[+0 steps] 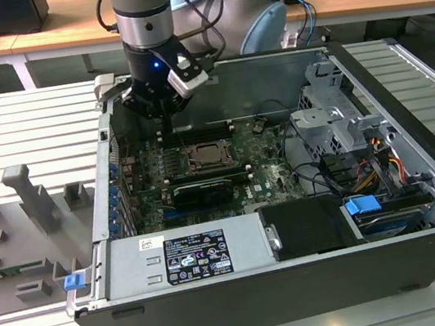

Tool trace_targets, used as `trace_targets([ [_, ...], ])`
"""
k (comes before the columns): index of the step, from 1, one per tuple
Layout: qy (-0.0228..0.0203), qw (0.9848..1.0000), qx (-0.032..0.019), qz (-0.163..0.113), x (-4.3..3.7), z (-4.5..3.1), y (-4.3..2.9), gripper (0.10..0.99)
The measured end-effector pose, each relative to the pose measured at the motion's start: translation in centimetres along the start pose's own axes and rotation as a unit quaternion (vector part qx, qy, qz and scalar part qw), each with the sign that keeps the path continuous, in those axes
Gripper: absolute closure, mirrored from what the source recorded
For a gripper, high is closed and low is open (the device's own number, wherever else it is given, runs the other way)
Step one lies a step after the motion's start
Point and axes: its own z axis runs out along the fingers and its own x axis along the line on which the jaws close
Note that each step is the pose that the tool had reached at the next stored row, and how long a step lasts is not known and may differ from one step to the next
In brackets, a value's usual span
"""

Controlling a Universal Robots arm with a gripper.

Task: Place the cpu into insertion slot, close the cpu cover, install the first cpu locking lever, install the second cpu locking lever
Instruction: 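Install the first cpu locking lever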

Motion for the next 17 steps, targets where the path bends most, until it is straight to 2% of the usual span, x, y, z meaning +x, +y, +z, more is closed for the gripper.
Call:
trace_targets([
  [3,-0.0001,1.0,0.0,0.002,-0.76,0.02,-0.05,0.98],
  [17,-0.0002,1.0,0.0001,0.003,-1.94,0.05,-0.17,0.98],
])
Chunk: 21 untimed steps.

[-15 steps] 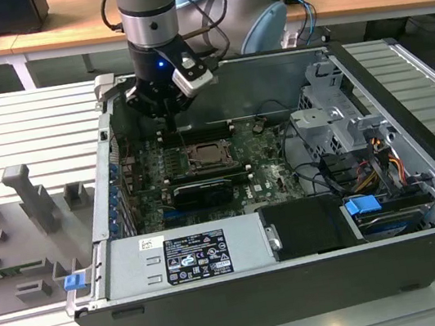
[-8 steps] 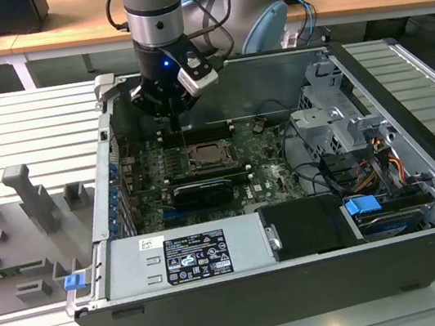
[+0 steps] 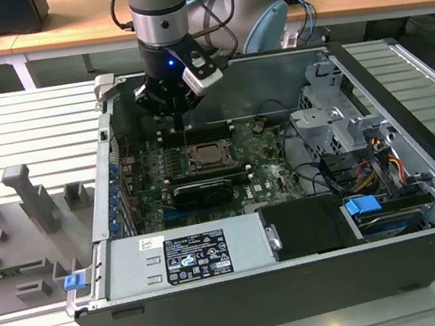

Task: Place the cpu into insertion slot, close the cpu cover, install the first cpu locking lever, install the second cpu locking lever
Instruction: 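Install the first cpu locking lever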

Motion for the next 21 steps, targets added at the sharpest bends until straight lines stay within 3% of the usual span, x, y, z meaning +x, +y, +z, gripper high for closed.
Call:
trace_targets([
  [21,-0.0001,1.0,0.0,0.001,-2.11,0.06,-0.21,0.98],
])
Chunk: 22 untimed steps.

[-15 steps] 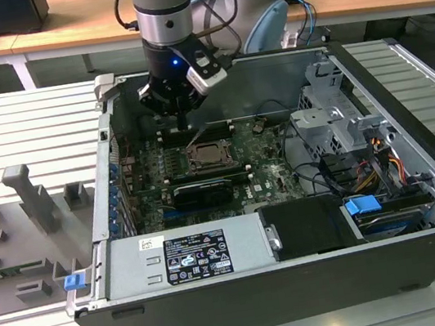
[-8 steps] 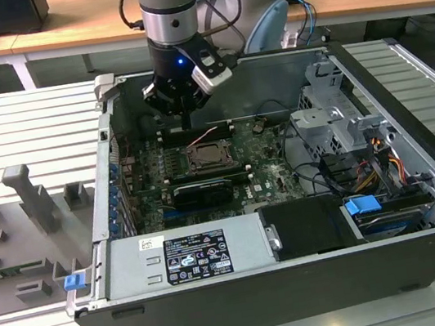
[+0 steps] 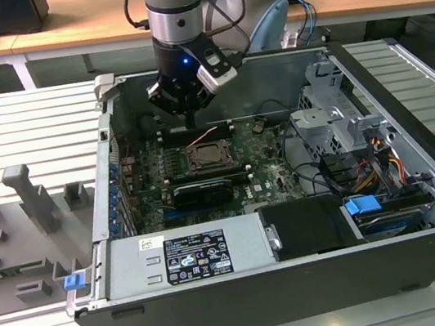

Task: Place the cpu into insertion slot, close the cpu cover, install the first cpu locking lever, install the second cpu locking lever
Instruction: 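Install the first cpu locking lever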

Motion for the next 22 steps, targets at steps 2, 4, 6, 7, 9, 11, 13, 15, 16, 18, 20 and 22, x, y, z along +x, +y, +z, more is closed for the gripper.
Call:
trace_targets([
  [2,0.0,1.0,0.0,0.0,-0.13,0.01,-0.01,0.98],
  [4,0.0,1.0,0.0,0.0,-0.24,0.01,-0.02,0.98],
  [6,0.0,1.0,0.0,0.0,-0.35,0.02,-0.03,0.98],
  [7,0.0,1.0,0.0,0.0,-0.39,0.02,-0.04,0.98],
  [9,0.0,1.0,0.0,0.0,-0.49,0.02,-0.05,0.98],
  [11,0.0,1.0,0.0,0.001,-0.6,0.03,-0.06,0.98],
  [13,0.0,1.0,0.0,0.001,-0.75,0.04,-0.07,0.98],
  [15,0.0,1.0,0.0,0.001,-0.84,0.04,-0.08,0.98],
  [16,0.0,1.0,0.0,0.001,-0.87,0.04,-0.08,0.98],
  [18,-0.0001,1.0,-0.0001,0.001,-1.12,0.07,-0.11,0.98],
  [20,-0.0002,1.0,-0.0013,0.002,-1.46,0.11,-0.15,0.98],
  [22,-0.0014,0.9999,-0.0073,0.012,-1.57,0.28,-0.15,0.98],
])
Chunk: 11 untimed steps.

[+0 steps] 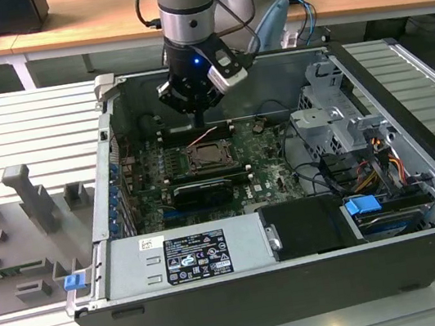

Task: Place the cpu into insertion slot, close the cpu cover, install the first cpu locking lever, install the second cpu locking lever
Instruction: 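Install the first cpu locking lever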

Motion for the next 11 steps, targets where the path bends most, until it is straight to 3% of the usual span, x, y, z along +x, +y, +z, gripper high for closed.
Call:
trace_targets([
  [11,-0.0005,1.0,-0.0033,0.006,-0.33,2.12,-0.01,0.98],
])
